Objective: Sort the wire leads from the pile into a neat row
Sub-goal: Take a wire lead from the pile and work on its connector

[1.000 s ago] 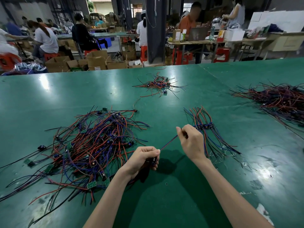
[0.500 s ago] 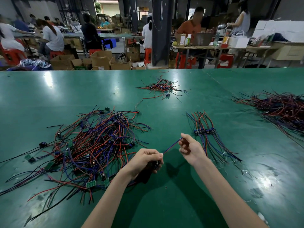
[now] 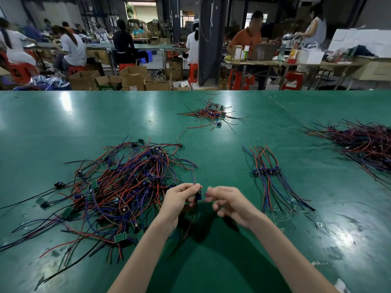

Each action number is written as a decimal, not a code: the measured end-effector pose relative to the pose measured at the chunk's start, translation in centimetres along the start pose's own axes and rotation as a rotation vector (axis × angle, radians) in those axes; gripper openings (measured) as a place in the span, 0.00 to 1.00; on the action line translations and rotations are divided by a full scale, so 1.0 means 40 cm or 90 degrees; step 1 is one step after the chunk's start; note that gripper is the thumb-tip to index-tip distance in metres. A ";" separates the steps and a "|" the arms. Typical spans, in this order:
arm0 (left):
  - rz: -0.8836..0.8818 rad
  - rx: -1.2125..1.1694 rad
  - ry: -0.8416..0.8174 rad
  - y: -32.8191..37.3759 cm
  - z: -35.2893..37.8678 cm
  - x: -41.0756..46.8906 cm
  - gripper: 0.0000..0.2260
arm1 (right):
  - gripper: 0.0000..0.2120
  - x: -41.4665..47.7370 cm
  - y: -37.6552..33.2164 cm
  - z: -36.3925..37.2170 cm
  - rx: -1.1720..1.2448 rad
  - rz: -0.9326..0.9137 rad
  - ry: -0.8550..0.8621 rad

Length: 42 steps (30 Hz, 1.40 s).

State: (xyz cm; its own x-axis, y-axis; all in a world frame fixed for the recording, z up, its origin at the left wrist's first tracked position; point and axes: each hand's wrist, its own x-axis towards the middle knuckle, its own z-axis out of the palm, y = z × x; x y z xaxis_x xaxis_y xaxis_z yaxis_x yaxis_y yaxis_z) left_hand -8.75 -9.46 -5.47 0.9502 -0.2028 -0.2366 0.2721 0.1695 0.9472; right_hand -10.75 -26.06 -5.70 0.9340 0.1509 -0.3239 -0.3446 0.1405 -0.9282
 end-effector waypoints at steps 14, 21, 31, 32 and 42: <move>0.031 -0.043 -0.024 -0.020 0.003 0.014 0.04 | 0.05 -0.005 0.031 0.051 0.044 -0.047 0.004; -0.001 0.040 -0.105 -0.032 -0.002 0.009 0.08 | 0.06 -0.001 0.033 0.046 0.059 -0.047 0.031; 0.012 0.021 -0.069 -0.034 -0.003 0.011 0.05 | 0.09 -0.014 0.027 0.058 -0.054 -0.072 -0.028; 0.013 0.019 -0.068 -0.034 -0.003 0.011 0.05 | 0.12 -0.015 0.027 0.060 -0.075 -0.073 -0.020; 0.016 0.035 -0.070 -0.027 -0.005 0.010 0.04 | 0.10 -0.006 0.045 0.071 -0.119 -0.124 0.001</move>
State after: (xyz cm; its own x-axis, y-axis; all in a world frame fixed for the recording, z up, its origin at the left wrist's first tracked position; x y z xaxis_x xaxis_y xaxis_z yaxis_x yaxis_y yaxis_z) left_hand -8.63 -9.53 -6.65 0.9335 -0.3042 -0.1897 0.2362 0.1240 0.9638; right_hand -11.86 -23.08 -6.76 0.9810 0.1375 -0.1366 -0.1355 -0.0171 -0.9906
